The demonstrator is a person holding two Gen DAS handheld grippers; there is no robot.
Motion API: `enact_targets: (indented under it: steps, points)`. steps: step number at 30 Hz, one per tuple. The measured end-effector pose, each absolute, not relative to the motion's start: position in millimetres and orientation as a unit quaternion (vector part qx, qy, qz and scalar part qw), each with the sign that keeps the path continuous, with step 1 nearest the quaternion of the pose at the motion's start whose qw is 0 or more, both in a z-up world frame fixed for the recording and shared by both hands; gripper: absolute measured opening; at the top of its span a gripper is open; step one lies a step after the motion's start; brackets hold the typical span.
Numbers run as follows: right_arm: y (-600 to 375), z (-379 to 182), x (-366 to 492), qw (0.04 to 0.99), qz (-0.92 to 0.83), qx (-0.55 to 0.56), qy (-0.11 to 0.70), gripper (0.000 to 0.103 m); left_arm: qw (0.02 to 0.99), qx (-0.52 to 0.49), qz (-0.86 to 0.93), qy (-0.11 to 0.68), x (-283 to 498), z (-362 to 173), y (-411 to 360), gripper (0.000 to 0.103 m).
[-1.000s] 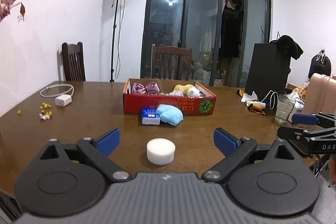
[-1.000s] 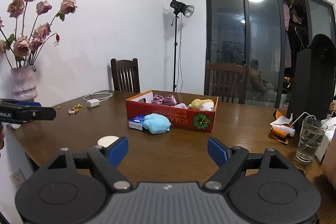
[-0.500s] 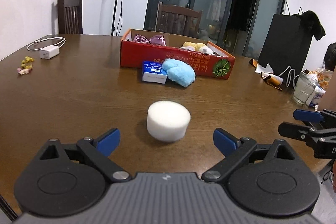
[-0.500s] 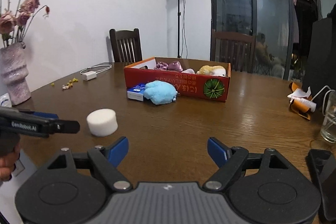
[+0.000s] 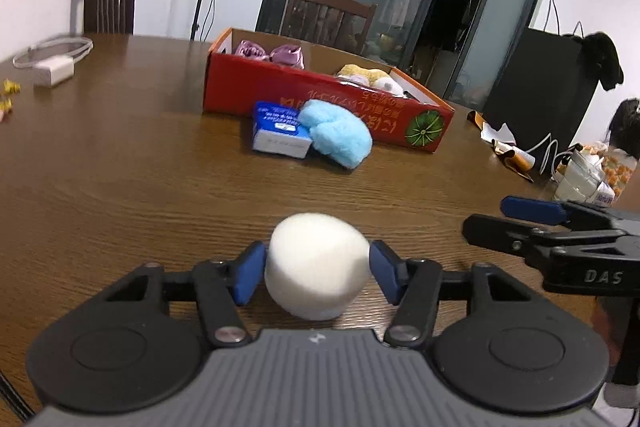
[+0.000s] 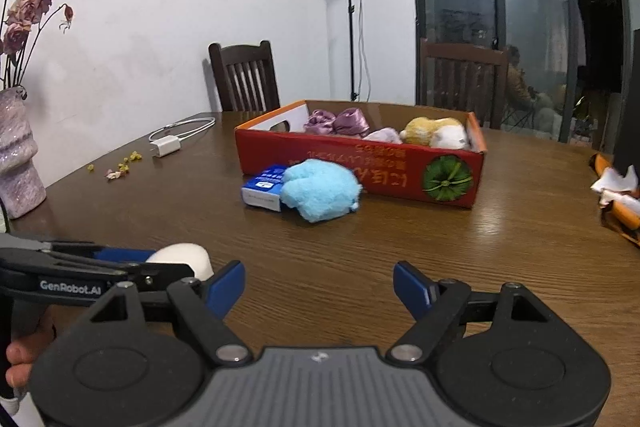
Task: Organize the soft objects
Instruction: 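Grip the puck with the right tool while the left tool lifts it over the box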
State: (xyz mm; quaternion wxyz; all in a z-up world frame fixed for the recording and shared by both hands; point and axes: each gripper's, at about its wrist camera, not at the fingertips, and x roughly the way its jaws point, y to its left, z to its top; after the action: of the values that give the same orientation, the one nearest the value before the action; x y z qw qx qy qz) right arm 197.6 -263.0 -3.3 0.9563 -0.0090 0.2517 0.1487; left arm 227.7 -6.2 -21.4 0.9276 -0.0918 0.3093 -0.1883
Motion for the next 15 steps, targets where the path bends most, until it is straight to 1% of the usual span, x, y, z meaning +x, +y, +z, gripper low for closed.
enact_targets:
  steps: [1,3,4,5,6,7,9,12,13,14,15]
  points:
    - [-260,-5,201,0.954,0.153,-0.008,0.256,0.076,0.925,-0.103,-0.191,0.312,229,-22,-3,0.058]
    - [-254,-7,207,0.950,0.166,0.005,0.263,0.069,0.918,-0.135,-0.199,0.316,229,-22,6,0.053]
    - [-252,-8,209,0.947,0.177,0.018,0.266,0.067,0.915,-0.147,-0.202,0.318,229,-21,10,0.052]
    - [-249,-9,212,0.942,0.194,0.036,0.271,0.065,0.911,-0.163,-0.206,0.319,230,-22,15,0.049]
    - [-246,-9,214,0.937,0.210,0.053,0.275,0.063,0.907,-0.177,-0.209,0.320,230,-22,20,0.041]
    - [-241,-10,217,0.930,0.228,0.068,0.279,0.062,0.903,-0.191,-0.210,0.322,230,-22,25,0.038]
    - [-230,-13,221,0.924,0.246,0.071,0.284,0.056,0.897,-0.211,-0.211,0.326,231,-24,34,0.031]
    - [-213,-20,226,0.920,0.252,0.055,0.296,0.042,0.895,-0.214,-0.204,0.333,232,-27,39,0.028]
    - [-210,-22,227,0.917,0.257,0.057,0.301,0.040,0.892,-0.221,-0.206,0.336,232,-28,40,0.028]
    - [-206,-25,229,0.912,0.262,0.060,0.309,0.034,0.892,-0.223,-0.205,0.337,232,-28,40,0.028]
    - [-205,-26,230,0.910,0.266,0.065,0.312,0.031,0.892,-0.223,-0.205,0.336,232,-28,40,0.027]
